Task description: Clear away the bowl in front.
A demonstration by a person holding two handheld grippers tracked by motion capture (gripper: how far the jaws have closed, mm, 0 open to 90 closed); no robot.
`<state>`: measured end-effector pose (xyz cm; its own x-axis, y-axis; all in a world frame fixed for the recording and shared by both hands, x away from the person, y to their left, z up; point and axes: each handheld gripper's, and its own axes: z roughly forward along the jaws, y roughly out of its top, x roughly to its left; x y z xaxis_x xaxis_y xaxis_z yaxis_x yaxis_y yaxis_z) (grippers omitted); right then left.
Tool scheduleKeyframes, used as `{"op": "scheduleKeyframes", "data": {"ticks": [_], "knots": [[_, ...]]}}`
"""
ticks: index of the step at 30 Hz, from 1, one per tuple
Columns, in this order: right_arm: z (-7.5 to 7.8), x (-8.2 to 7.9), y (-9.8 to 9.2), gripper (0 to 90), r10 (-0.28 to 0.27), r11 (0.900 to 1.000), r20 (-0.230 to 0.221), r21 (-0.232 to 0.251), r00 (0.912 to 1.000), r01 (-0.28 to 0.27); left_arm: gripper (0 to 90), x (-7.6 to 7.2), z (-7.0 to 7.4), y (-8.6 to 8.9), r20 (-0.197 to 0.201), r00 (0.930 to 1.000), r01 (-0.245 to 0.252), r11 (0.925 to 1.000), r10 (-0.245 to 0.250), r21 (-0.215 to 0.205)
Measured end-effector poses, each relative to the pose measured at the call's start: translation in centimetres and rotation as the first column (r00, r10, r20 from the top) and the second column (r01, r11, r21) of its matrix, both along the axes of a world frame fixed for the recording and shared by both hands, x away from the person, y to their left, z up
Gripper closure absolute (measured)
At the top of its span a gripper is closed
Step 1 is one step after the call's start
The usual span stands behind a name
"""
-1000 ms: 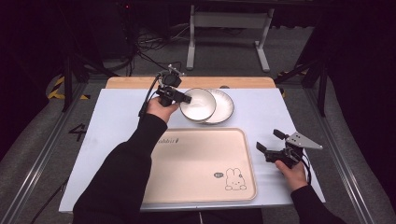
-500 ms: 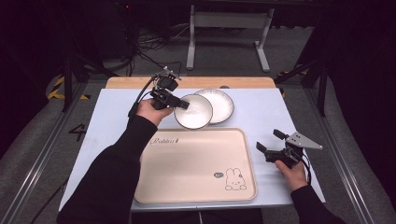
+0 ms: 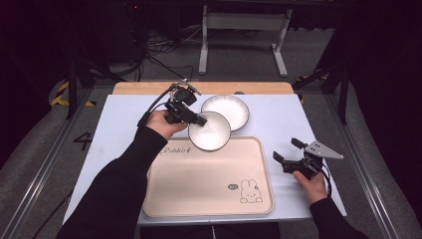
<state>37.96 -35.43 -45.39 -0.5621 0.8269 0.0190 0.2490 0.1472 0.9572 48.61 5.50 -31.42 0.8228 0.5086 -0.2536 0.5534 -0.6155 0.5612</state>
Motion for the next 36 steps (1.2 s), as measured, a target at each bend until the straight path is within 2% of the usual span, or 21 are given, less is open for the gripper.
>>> {"op": "scheduleKeyframes", "data": {"ticks": [7,13,21,23,27,32,36], "knots": [[0.0,0.0,0.0,4.9,0.000,1.000,0.001,0.002,1.0000,0.000,80.7,-0.6,-0.3,-0.8,0.003,0.9988,0.048,0.9985,-0.048,0.025],[0.0,0.0,0.0,4.9,0.000,1.000,0.002,0.003,1.0000,0.000,80.7,-1.1,-0.8,-1.7,0.005,0.9955,0.094,0.9938,-0.095,0.059],[0.0,0.0,0.0,4.9,0.001,1.000,0.000,0.000,1.0000,-0.001,80.7,-1.0,-2.5,-2.5,-0.037,0.9914,0.129,0.9863,-0.126,0.102],[0.0,0.0,0.0,4.9,0.001,1.000,-0.001,0.001,1.0000,-0.001,80.7,-1.1,-2.8,-2.7,-0.036,0.9907,0.135,0.9847,-0.131,0.110],[0.0,0.0,0.0,4.9,0.000,1.000,-0.002,0.000,1.0000,0.000,80.8,-1.3,-3.5,-3.3,-0.043,0.9887,0.148,0.9790,-0.143,0.140],[0.0,0.0,0.0,4.9,0.001,1.000,-0.001,0.000,1.0000,-0.001,80.8,-1.5,-4.4,-3.9,-0.041,0.9860,0.166,0.9683,-0.162,0.187],[0.0,0.0,0.0,4.9,0.001,1.000,-0.002,0.000,1.0000,-0.001,80.8,-1.6,-5.0,-4.0,-0.056,0.9852,0.170,0.9648,-0.162,0.201]]}}
